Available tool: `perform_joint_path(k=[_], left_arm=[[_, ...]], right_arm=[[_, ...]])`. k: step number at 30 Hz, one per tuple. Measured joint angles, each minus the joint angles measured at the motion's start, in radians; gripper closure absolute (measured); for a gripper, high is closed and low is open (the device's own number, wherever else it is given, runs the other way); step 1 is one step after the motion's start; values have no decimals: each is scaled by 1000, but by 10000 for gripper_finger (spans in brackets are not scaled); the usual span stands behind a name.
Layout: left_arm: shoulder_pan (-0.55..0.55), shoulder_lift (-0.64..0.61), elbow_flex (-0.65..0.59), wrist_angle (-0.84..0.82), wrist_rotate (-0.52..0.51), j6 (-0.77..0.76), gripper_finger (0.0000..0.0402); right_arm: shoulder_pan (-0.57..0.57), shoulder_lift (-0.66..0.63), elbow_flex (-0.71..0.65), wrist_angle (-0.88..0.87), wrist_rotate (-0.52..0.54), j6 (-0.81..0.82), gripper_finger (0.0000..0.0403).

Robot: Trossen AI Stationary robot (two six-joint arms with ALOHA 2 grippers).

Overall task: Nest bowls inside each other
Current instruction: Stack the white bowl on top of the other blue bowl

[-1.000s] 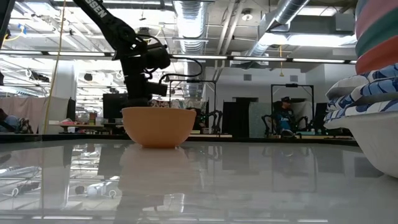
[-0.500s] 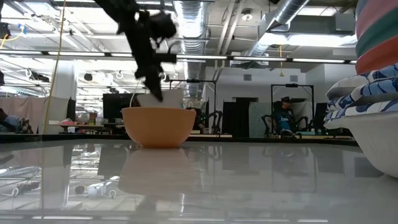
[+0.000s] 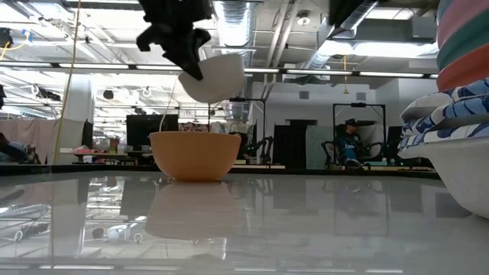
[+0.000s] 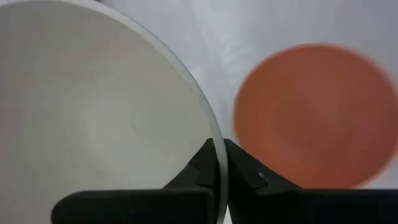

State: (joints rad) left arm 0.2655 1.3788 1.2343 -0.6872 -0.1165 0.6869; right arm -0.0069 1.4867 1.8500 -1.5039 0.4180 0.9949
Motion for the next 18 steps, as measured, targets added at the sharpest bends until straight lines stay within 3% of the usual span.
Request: perform_joint_path(k=[7, 13, 18], left_arm=[[-102, 0, 0, -5, 0, 4, 401], [-152, 0, 0, -16, -3, 1, 401], [-172, 1, -1, -22, -19, 7, 401]], right_arm=[[-89, 25, -21, 306, -178, -310, 321], [-132, 97, -23, 416, -182, -349, 310], [-157, 164, -23, 446, -211, -353, 260]])
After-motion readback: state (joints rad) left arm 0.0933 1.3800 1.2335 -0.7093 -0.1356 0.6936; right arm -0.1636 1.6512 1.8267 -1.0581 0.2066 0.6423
